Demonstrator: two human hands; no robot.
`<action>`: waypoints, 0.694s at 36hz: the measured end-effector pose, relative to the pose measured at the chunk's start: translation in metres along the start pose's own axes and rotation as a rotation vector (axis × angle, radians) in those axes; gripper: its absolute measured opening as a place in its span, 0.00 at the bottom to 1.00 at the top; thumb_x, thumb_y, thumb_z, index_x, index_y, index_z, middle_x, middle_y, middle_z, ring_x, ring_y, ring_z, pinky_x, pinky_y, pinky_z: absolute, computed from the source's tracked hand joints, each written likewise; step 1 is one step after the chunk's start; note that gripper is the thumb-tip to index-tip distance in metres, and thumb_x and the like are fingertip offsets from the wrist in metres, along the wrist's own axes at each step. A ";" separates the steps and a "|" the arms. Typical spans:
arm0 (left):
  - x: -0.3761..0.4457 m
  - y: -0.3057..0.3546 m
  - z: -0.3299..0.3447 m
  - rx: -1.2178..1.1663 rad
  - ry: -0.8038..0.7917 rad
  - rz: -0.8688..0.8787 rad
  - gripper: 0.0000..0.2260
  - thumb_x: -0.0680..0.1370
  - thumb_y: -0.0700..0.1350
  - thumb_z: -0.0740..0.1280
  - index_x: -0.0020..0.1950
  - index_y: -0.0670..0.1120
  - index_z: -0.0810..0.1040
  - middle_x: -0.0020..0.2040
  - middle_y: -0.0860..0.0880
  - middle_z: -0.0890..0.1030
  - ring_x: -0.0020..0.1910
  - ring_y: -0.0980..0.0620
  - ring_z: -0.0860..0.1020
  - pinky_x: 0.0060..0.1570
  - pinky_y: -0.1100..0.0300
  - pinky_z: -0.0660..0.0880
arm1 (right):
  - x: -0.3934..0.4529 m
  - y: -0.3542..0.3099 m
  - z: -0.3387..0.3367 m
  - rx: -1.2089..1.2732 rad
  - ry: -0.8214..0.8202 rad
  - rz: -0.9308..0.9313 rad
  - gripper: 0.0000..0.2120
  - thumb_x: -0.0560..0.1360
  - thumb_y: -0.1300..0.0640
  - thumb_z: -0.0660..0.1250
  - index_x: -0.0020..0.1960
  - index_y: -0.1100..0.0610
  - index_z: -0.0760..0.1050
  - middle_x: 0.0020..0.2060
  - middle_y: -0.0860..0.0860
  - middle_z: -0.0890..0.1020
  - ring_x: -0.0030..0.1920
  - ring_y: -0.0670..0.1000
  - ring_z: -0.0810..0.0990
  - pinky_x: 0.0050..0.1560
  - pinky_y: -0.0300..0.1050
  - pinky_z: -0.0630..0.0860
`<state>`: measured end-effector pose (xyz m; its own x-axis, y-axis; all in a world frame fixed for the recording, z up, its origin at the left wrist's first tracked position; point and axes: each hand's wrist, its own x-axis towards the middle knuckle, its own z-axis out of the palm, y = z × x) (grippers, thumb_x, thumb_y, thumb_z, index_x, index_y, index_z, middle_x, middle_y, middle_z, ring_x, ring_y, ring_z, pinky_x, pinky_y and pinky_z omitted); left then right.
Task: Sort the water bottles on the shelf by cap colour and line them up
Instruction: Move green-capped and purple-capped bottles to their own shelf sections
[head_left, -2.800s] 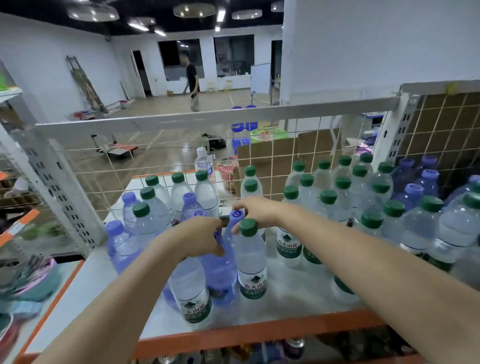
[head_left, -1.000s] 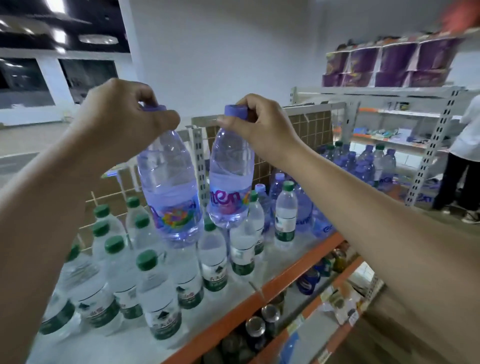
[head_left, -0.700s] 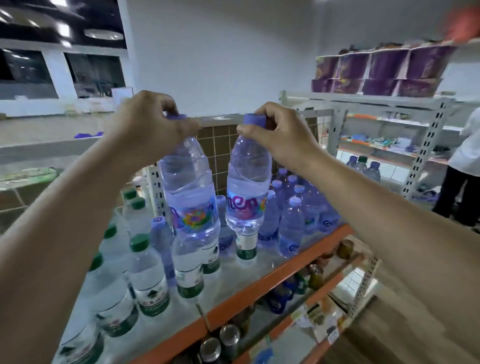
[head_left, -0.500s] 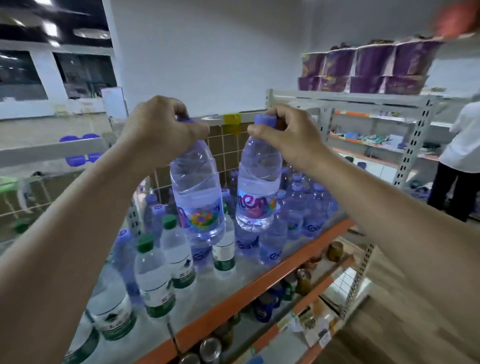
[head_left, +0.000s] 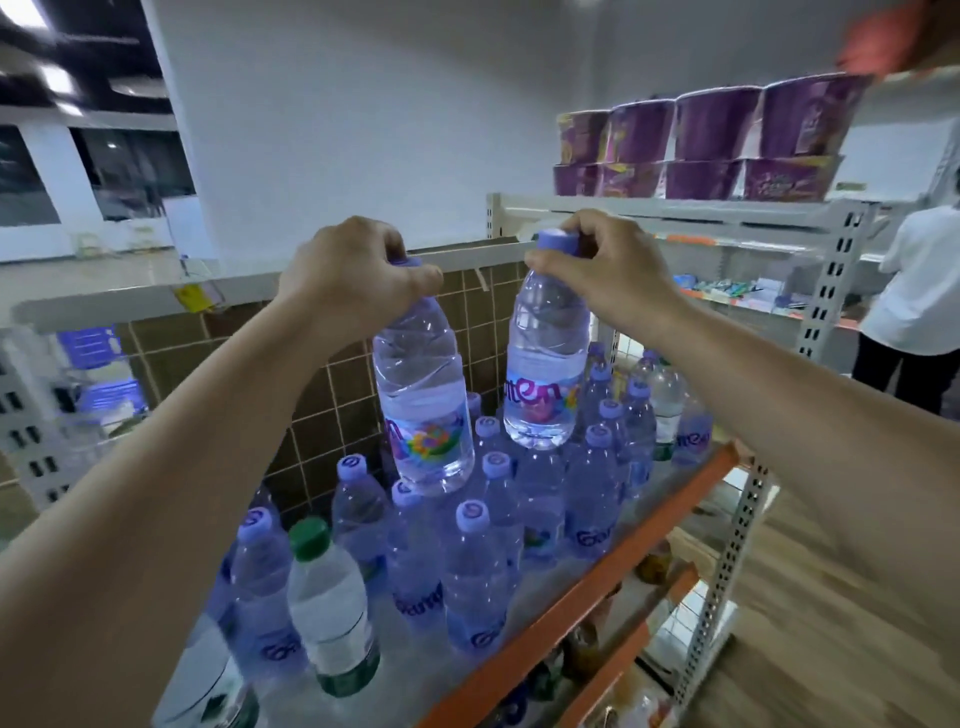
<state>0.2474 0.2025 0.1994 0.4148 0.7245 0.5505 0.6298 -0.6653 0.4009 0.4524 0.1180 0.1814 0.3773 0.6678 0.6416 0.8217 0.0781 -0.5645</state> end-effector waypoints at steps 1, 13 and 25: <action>0.009 0.001 0.007 0.003 -0.008 -0.001 0.11 0.72 0.55 0.68 0.43 0.47 0.79 0.38 0.47 0.79 0.39 0.46 0.76 0.38 0.57 0.71 | 0.009 0.008 0.000 -0.019 0.003 0.003 0.11 0.73 0.45 0.71 0.46 0.51 0.75 0.32 0.41 0.73 0.32 0.40 0.69 0.33 0.32 0.65; 0.087 0.010 0.083 -0.025 0.166 -0.075 0.08 0.75 0.51 0.65 0.46 0.47 0.75 0.41 0.51 0.75 0.41 0.47 0.73 0.41 0.58 0.65 | 0.092 0.087 0.012 -0.089 0.007 0.003 0.13 0.74 0.38 0.66 0.50 0.46 0.71 0.41 0.42 0.74 0.43 0.47 0.72 0.42 0.42 0.64; 0.134 0.010 0.156 0.063 0.287 -0.159 0.09 0.76 0.48 0.65 0.48 0.42 0.72 0.41 0.46 0.76 0.41 0.44 0.72 0.40 0.57 0.64 | 0.172 0.155 0.059 0.016 -0.172 -0.082 0.19 0.74 0.36 0.65 0.55 0.48 0.73 0.47 0.47 0.80 0.49 0.50 0.77 0.51 0.49 0.73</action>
<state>0.4116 0.3213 0.1628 0.1116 0.7318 0.6723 0.7148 -0.5291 0.4573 0.6195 0.2886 0.1736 0.2301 0.7752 0.5883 0.8389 0.1483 -0.5236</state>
